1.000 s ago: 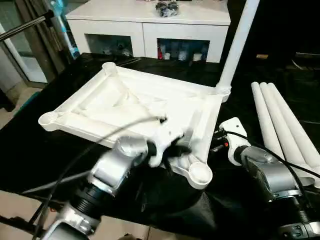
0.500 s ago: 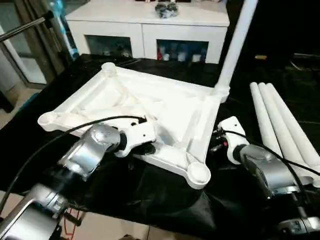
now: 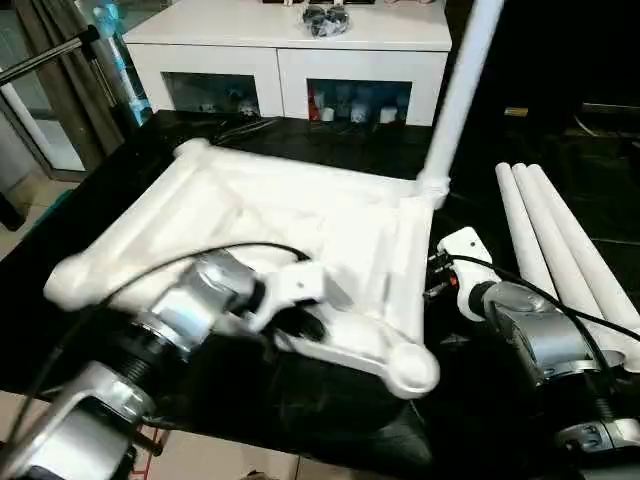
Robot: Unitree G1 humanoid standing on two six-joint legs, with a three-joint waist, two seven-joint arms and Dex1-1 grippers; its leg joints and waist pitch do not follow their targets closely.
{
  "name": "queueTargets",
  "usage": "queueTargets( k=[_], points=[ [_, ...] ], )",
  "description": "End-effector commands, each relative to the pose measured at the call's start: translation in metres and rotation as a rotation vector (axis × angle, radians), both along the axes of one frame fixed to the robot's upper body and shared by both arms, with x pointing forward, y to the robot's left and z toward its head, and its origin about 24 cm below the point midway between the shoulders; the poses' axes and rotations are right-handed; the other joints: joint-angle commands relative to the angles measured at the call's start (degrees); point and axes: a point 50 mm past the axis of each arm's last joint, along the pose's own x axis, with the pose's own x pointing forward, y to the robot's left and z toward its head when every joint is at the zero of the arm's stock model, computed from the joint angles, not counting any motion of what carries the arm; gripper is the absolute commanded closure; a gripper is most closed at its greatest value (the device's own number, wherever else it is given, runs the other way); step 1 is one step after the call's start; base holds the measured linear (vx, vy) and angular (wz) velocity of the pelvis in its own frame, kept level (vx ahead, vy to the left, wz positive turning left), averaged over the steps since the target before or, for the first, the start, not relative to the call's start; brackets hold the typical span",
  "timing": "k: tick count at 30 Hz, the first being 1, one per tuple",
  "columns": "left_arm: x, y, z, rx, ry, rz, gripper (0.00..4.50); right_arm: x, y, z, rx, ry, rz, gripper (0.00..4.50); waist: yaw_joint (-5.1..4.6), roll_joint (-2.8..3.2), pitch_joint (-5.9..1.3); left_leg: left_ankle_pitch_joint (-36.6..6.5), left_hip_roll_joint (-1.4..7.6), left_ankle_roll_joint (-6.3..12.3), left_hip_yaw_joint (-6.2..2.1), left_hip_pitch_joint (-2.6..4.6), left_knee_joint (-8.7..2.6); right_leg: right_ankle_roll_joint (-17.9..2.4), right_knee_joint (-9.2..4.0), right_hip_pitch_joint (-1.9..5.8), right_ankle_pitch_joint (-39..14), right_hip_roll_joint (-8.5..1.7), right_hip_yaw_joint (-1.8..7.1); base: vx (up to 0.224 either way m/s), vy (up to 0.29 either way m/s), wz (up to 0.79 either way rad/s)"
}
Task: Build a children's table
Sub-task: Rotate table base
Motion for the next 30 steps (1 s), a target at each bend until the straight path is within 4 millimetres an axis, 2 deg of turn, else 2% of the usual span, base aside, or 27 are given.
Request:
queueTargets(
  k=[1, 4, 8, 9, 13, 14, 15, 17, 18, 19, 20, 24, 26, 27, 28, 29, 30],
  points=[
    [-0.005, -0.009, 0.001, -0.034, 0.017, -0.026, 4.40, 0.004, 0.004, 0.002, -0.012, -0.009, 0.024, 4.50, 0.28, -0.75, -3.69, -8.8, 3.41, 3.62, -1.68, 0.79, -3.64, -14.6, -3.81, 2.96, -5.3, -4.92, 3.40, 0.000, 0.000, 0.00],
    [-0.002, -0.015, 0.001, -0.053, -0.020, -0.006, 4.40, 0.007, 0.007, 0.003, -0.016, -0.012, 0.033, 4.50, 0.27, -0.82, -3.47, -9.9, 3.39, 3.42, -1.69, 0.87, -3.73, -13.8, -4.19, 2.86, -8.8, -4.79, 3.33, 0.000, 0.000, 0.00],
    [0.015, -0.012, -0.003, -0.031, -0.143, 0.110, 4.40, 0.009, 0.009, 0.004, -0.017, -0.016, 0.039, 4.50, 0.05, -0.71, -3.52, -10.1, 3.19, 3.44, -1.78, 0.73, -3.65, -12.9, -4.42, 2.96, -9.6, -4.73, 3.28, 0.000, 0.000, 0.00],
    [0.019, -0.010, -0.004, -0.022, -0.179, 0.136, 4.40, 0.009, 0.009, 0.004, -0.018, -0.018, 0.040, 4.50, 0.03, -0.74, -3.60, -10.3, 3.17, 3.43, -1.89, 0.88, -3.69, -12.4, -4.50, 2.97, -9.5, -4.64, 3.22, 0.000, 0.000, 0.00],
    [0.029, 0.002, -0.003, 0.032, -0.254, 0.187, 4.40, 0.009, 0.008, 0.006, -0.021, -0.028, 0.038, 4.50, -0.02, -0.68, -3.67, -10.3, 3.31, 3.42, -1.93, 0.82, -3.72, -12.6, -4.29, 2.94, -8.7, -4.68, 3.20, 0.000, 0.000, 0.00],
    [0.032, 0.006, -0.001, 0.041, -0.269, 0.210, 4.40, 0.008, 0.007, 0.008, -0.020, -0.039, 0.033, 4.50, -0.01, -0.33, -3.71, -10.0, 3.33, 3.38, -1.94, 0.86, -3.70, -12.8, -4.18, 2.88, -8.1, -4.67, 3.20, 0.000, 0.000, 0.00],
    [0.033, 0.007, 0.000, 0.042, -0.273, 0.216, 4.40, 0.008, 0.007, 0.009, -0.019, -0.043, 0.031, 4.50, -0.04, -0.47, -3.70, -9.9, 3.31, 3.47, -1.91, 0.82, -3.69, -12.8, -4.20, 2.88, -7.7, -4.63, 3.19, 0.000, 0.000, 0.00],
    [0.037, 0.013, 0.002, 0.046, -0.301, 0.254, 4.40, 0.008, 0.005, 0.015, -0.010, -0.067, 0.018, 4.50, 0.12, -0.48, -3.90, -8.7, 3.39, 3.89, -1.93, 0.83, -3.59, -13.2, -3.81, 3.00, -5.3, -4.65, 3.22, 0.000, 0.000, 0.00],
    [0.040, 0.017, 0.006, 0.027, -0.312, 0.284, 4.40, 0.009, 0.000, 0.025, 0.006, -0.106, -0.015, 4.50, 0.07, -0.10, -3.87, -8.2, 3.41, 4.08, -1.96, 0.78, -3.61, -13.4, -3.69, 2.96, -4.5, -4.61, 3.21, 0.000, 0.000, 0.00],
    [0.040, 0.018, 0.008, 0.001, -0.313, 0.297, 4.40, 0.010, -0.003, 0.032, 0.011, -0.135, -0.043, 4.50, 0.09, -0.22, -3.85, -7.9, 3.43, 4.27, -1.92, 0.79, -3.61, -13.4, -3.75, 2.94, -3.9, -4.56, 3.23, 0.000, 0.000, 0.00],
    [0.039, 0.018, 0.011, -0.028, -0.305, 0.295, 4.40, 0.010, -0.006, 0.037, 0.010, -0.154, -0.069, 4.50, 0.14, -0.19, -3.99, -7.1, 3.45, 4.66, -1.91, 0.82, -3.54, -13.7, -3.52, 2.93, -2.1, -4.58, 3.24, 0.000, 0.000, 0.00],
    [0.026, 0.012, 0.025, -0.165, -0.270, 0.269, 4.40, 0.010, -0.021, 0.056, 0.029, -0.143, -0.183, 4.50, 0.40, -0.06, -3.90, -6.7, 3.72, 4.51, -1.88, 1.01, -3.71, -14.6, -3.28, 2.86, -2.1, -4.63, 3.27, 0.000, 0.000, 0.00],
    [0.021, 0.011, 0.030, -0.218, -0.240, 0.291, 4.40, 0.009, -0.025, 0.063, 0.071, -0.127, -0.210, 4.50, 0.56, -0.28, -3.83, -7.3, 3.69, 4.44, -1.68, 1.11, -3.62, -14.8, -3.39, 2.79, -2.8, -4.58, 3.36, 0.000, 0.000, 0.00],
    [0.020, 0.010, 0.032, -0.239, -0.222, 0.300, 4.14, 0.008, -0.027, 0.066, 0.082, -0.126, -0.218, 4.20, 0.86, -0.17, -3.65, -8.3, 3.56, 4.06, -1.62, 1.10, -3.64, -14.3, -3.68, 2.64, -5.4, -4.64, 3.36, 0.000, 0.000, 0.00],
    [0.015, 0.010, 0.034, -0.263, -0.195, 0.301, 4.14, 0.007, -0.031, 0.069, 0.075, -0.119, -0.253, 4.20, 0.81, -0.59, -3.56, -8.6, 3.46, 3.84, -1.51, 1.11, -3.68, -13.9, -3.85, 2.56, -6.6, -4.48, 3.35, 0.000, 0.000, 0.00],
    [0.009, 0.010, 0.036, -0.287, -0.170, 0.298, 4.14, 0.005, -0.036, 0.073, 0.057, -0.108, -0.291, 4.20, 0.98, -0.68, -3.57, -8.1, 3.69, 3.31, -1.71, 1.18, -3.83, -13.7, -3.58, 2.76, -7.4, -4.73, 3.40, 0.000, 0.000, 0.00],
    [0.003, 0.009, 0.039, -0.310, -0.151, 0.291, 4.05, 0.003, -0.042, 0.074, 0.024, -0.090, -0.330, 4.10, 0.90, -0.76, -3.41, -8.1, 3.61, 3.20, -1.58, 1.14, -3.89, -13.4, -3.77, 2.58, -8.3, -4.58, 3.43, 0.000, 0.000, 0.00]
  ],
)
